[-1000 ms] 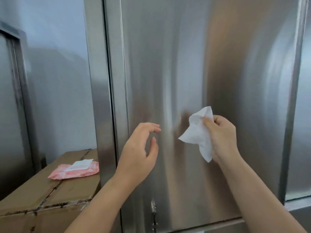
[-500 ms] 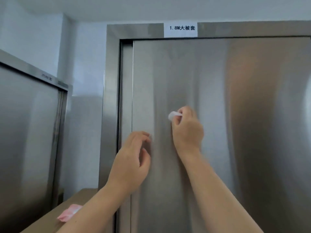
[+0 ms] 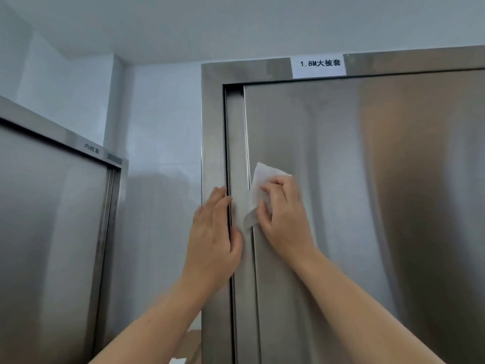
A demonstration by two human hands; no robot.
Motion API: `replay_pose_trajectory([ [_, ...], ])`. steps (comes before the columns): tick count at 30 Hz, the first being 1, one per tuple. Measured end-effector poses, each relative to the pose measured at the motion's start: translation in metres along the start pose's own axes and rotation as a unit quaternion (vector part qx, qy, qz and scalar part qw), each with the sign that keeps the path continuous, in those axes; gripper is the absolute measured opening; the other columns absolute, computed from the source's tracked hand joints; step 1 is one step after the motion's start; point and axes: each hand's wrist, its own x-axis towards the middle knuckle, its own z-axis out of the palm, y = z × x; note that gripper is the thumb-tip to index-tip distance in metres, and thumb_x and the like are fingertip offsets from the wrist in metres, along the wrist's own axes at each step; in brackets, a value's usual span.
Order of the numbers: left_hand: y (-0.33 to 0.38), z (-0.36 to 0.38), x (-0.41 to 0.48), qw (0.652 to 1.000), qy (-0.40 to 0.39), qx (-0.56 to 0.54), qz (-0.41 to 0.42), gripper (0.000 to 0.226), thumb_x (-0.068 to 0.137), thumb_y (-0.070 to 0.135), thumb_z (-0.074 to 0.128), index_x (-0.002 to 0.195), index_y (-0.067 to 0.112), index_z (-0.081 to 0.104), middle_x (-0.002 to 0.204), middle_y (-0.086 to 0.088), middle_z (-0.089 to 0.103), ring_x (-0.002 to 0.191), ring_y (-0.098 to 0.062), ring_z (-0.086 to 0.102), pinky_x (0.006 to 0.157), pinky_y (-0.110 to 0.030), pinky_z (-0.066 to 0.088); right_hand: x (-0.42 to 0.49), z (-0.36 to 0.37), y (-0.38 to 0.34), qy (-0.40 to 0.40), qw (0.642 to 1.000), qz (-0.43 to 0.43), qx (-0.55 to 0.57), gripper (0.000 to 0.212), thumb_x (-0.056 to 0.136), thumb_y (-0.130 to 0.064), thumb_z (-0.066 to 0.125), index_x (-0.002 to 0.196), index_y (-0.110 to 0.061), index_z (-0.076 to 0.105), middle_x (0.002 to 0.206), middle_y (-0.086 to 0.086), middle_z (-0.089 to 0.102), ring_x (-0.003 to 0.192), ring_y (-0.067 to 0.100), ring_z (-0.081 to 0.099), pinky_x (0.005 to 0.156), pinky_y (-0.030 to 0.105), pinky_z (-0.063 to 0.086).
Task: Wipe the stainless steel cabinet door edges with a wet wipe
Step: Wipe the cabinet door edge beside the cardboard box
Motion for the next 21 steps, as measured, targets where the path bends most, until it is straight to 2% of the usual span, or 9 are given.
replay_pose_trajectory([
  [3, -0.012, 0.005, 0.01, 0.999, -0.01, 0.033, 0.027, 0.05, 0.079, 0.005, 0.05, 0.127, -0.006, 0.049, 0.141, -0.017, 0.041, 0.133, -0.032, 0.032, 0.102, -0.058, 0.032, 0.0, 0.009, 0.0, -0.021, 0.99, -0.041, -0.136, 0.035, 0.078, -0.013, 0.046, 0.102, 0.003, 0.065, 0.113, 0.021, 0.061, 0.107, 0.032, 0.052, 0.088, 0.041, 0.041],
  [5, -0.021, 0.008, 0.016, 0.997, -0.014, 0.061, 0.049, 0.052, 0.082, 0.012, 0.048, 0.133, -0.002, 0.046, 0.145, -0.012, 0.035, 0.135, -0.032, 0.028, 0.103, -0.058, 0.028, 0.001, 0.012, 0.001, -0.051, 0.983, -0.053, -0.168, 0.047, 0.082, -0.021, 0.04, 0.118, 0.001, 0.061, 0.129, 0.02, 0.054, 0.123, 0.031, 0.048, 0.098, 0.043, 0.032],
  [7, -0.027, 0.009, 0.022, 0.996, -0.017, 0.068, 0.057, 0.057, 0.086, 0.024, 0.037, 0.138, 0.002, 0.04, 0.148, -0.007, 0.028, 0.137, -0.029, 0.023, 0.105, -0.053, 0.022, 0.004, 0.014, 0.002, -0.084, 0.976, -0.06, -0.189, 0.057, 0.085, -0.029, 0.037, 0.134, -0.002, 0.048, 0.143, 0.017, 0.041, 0.133, 0.034, 0.036, 0.106, 0.046, 0.02],
  [10, -0.03, 0.011, 0.031, 0.995, -0.027, 0.074, 0.067, 0.062, 0.086, 0.032, 0.03, 0.142, 0.005, 0.031, 0.151, -0.005, 0.02, 0.139, -0.027, 0.015, 0.107, -0.05, 0.017, 0.01, 0.018, 0.004, -0.11, 0.969, -0.085, -0.204, 0.06, 0.087, -0.034, 0.033, 0.14, -0.005, 0.039, 0.148, 0.015, 0.032, 0.136, 0.036, 0.027, 0.107, 0.048, 0.01],
  [12, -0.032, 0.01, 0.037, 0.994, -0.029, 0.079, 0.071, 0.061, 0.087, 0.031, 0.031, 0.143, 0.006, 0.028, 0.151, -0.003, 0.017, 0.14, -0.026, 0.011, 0.108, -0.048, 0.014, 0.022, 0.019, 0.005, -0.118, 0.964, -0.099, -0.217, 0.059, 0.086, -0.032, 0.033, 0.138, -0.004, 0.042, 0.146, 0.017, 0.036, 0.133, 0.039, 0.032, 0.109, 0.051, 0.018],
  [14, -0.033, 0.009, 0.044, 0.994, -0.022, 0.079, 0.075, 0.059, 0.086, 0.022, 0.041, 0.142, 0.004, 0.031, 0.15, -0.004, 0.018, 0.139, -0.028, 0.01, 0.107, -0.049, 0.014, 0.04, 0.021, 0.006, -0.134, 0.959, -0.095, -0.233, 0.06, 0.086, -0.031, 0.031, 0.138, -0.004, 0.041, 0.147, 0.018, 0.033, 0.134, 0.039, 0.031, 0.106, 0.057, 0.024],
  [18, -0.035, 0.007, 0.054, 0.993, -0.02, 0.083, 0.083, 0.064, 0.079, 0.013, 0.047, 0.141, 0.002, 0.033, 0.15, -0.007, 0.022, 0.138, -0.029, 0.01, 0.107, -0.052, 0.017, 0.09, 0.032, 0.014, -0.18, 0.938, -0.058, -0.29, 0.06, 0.097, -0.029, 0.028, 0.15, -0.012, 0.006, 0.156, 0.011, -0.007, 0.144, 0.025, -0.005, 0.112, 0.049, 0.004],
  [21, -0.037, 0.006, 0.056, 0.989, -0.005, 0.109, 0.101, 0.061, 0.079, 0.015, 0.045, 0.137, -0.001, 0.04, 0.147, -0.012, 0.032, 0.135, -0.033, 0.024, 0.101, -0.058, 0.028, 0.13, 0.037, 0.017, -0.182, 0.937, -0.025, -0.297, 0.061, 0.099, -0.029, 0.027, 0.15, -0.017, -0.004, 0.156, 0.006, -0.015, 0.144, 0.02, -0.012, 0.113, 0.046, -0.004],
])
